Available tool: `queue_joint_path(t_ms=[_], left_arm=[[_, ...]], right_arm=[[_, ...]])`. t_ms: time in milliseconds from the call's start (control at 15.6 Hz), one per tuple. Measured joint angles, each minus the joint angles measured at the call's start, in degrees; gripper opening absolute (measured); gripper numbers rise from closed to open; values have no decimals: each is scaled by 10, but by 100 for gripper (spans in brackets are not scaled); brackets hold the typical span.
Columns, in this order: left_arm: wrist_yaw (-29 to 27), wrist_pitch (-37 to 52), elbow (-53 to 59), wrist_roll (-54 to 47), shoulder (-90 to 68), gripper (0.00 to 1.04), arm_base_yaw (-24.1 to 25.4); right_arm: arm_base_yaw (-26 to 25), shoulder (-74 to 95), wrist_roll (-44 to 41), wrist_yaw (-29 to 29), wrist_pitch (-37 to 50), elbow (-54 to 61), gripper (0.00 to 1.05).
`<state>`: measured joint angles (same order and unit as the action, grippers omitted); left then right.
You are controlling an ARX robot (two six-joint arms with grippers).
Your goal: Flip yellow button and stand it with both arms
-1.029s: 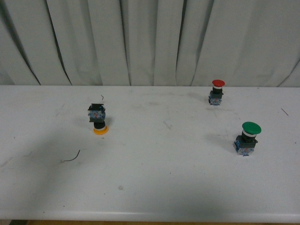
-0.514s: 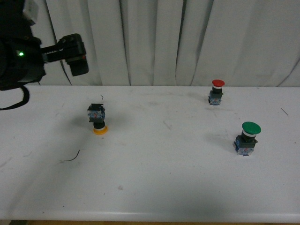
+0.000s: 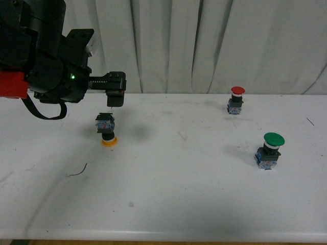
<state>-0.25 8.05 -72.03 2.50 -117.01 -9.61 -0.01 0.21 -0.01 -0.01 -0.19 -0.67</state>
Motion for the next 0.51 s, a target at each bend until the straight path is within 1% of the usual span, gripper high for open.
queue_joint_path(t_ms=[64,386,514], left_arm=[[-3,-21,-19,0,-12,98,1],[-20,-68,-74,19,-71,98,8],[-23,-74,-85,20,-87,98,4]], right_arm=[[0,0,0,0,0,0,98],[0,0,0,0,0,0,98],[0,0,0,0,0,0,98]])
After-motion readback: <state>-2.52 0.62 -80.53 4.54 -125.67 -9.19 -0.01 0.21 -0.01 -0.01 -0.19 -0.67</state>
